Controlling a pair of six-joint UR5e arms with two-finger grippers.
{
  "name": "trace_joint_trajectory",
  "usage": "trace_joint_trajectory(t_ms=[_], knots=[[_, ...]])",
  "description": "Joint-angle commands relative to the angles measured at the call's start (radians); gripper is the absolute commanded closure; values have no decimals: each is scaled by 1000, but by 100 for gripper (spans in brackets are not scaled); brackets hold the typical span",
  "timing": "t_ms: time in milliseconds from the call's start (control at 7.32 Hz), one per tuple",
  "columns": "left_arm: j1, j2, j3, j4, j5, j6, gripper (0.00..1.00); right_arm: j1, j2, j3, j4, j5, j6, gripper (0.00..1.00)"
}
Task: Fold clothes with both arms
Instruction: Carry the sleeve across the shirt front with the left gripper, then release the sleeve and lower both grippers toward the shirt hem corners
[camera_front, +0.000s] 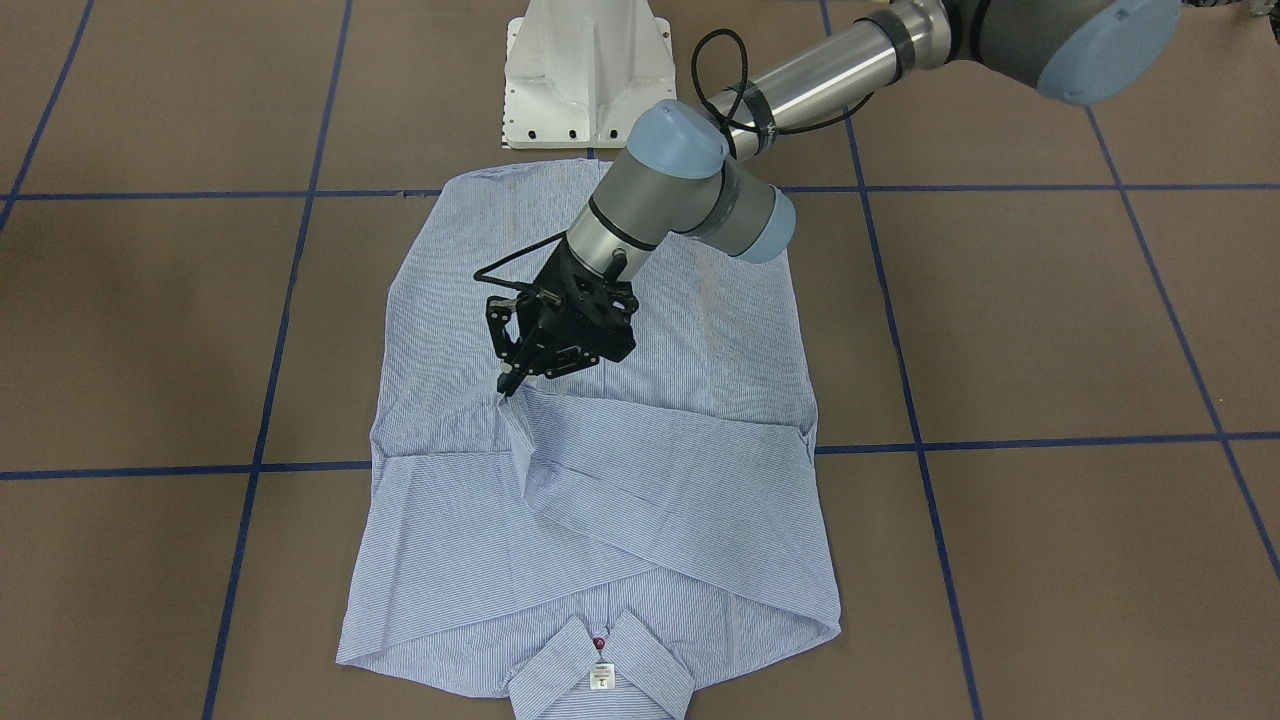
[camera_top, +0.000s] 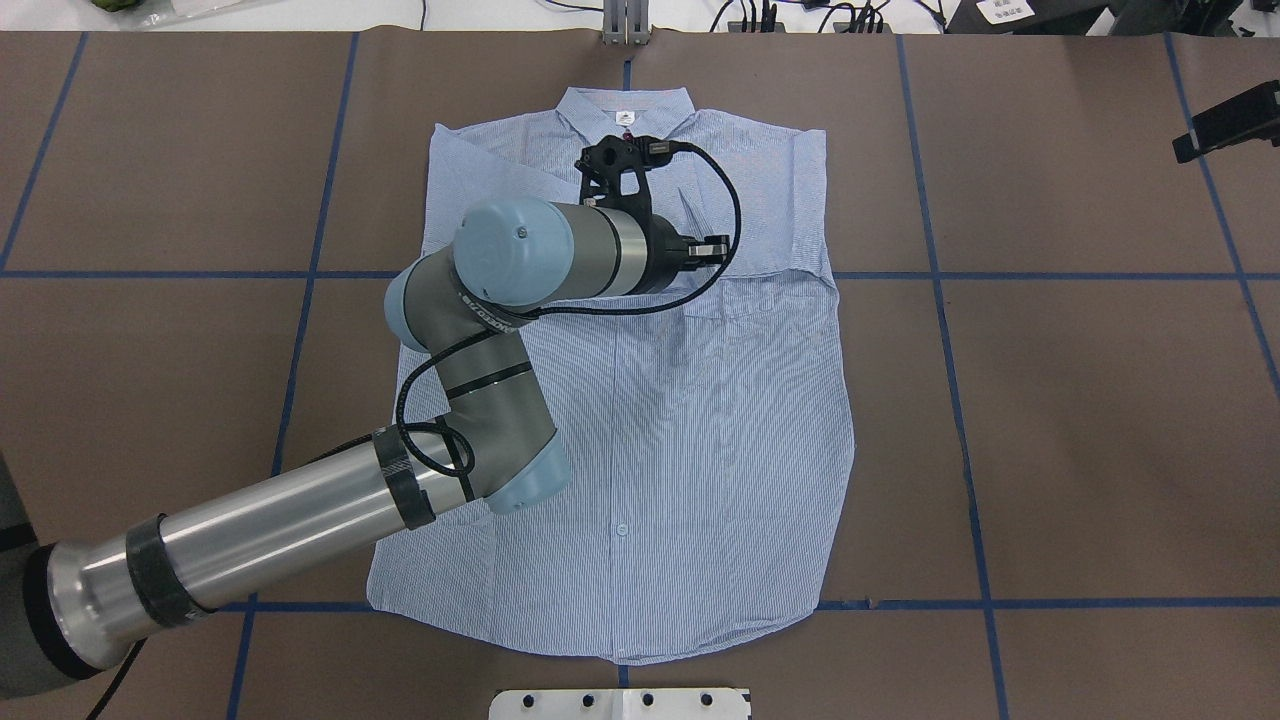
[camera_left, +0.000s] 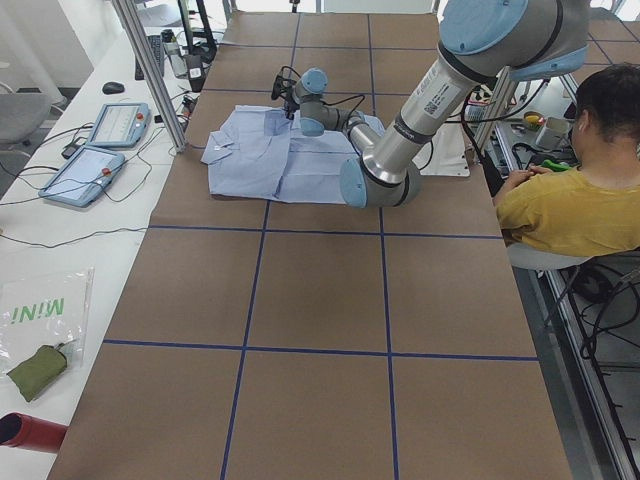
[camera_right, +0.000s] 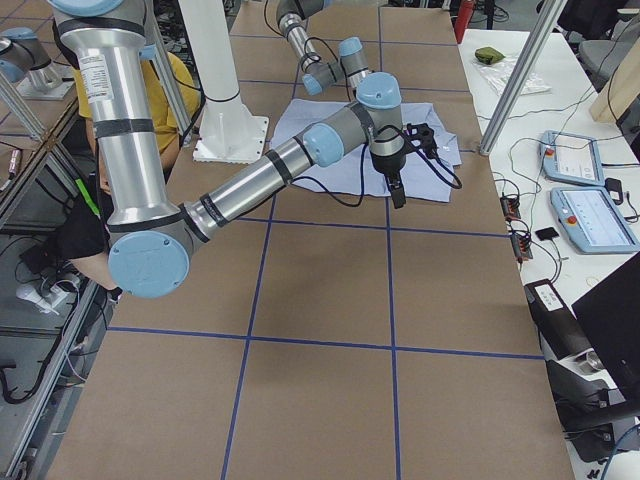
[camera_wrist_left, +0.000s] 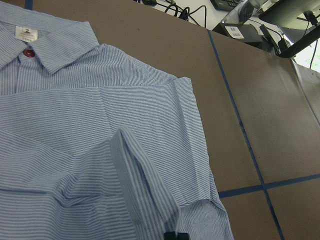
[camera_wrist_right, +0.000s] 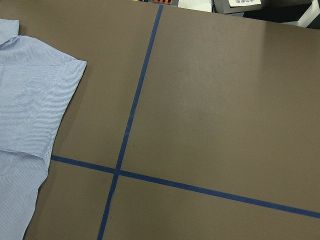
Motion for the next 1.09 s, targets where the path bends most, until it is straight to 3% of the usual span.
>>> trace_joint_trajectory(t_ms=[0, 137, 273, 410, 683, 956], knots=[[33, -16, 16, 2, 47, 9, 0, -3, 3, 5, 1, -1, 47, 0], [33, -3, 4, 19, 40, 46, 0, -26, 5, 16, 18, -1, 105, 0], [30, 13, -61, 125, 36, 122, 0, -69, 2, 17, 85, -10, 207, 0], [30, 71, -195, 267, -3, 165, 0, -143, 0, 20, 167, -56, 362, 0], [24, 267, -490, 426, -30, 254, 0, -384, -11, 90, 217, -265, 655, 0], [36, 399, -649, 453, -33, 264, 0, -640, -93, 190, 217, -489, 885, 0]])
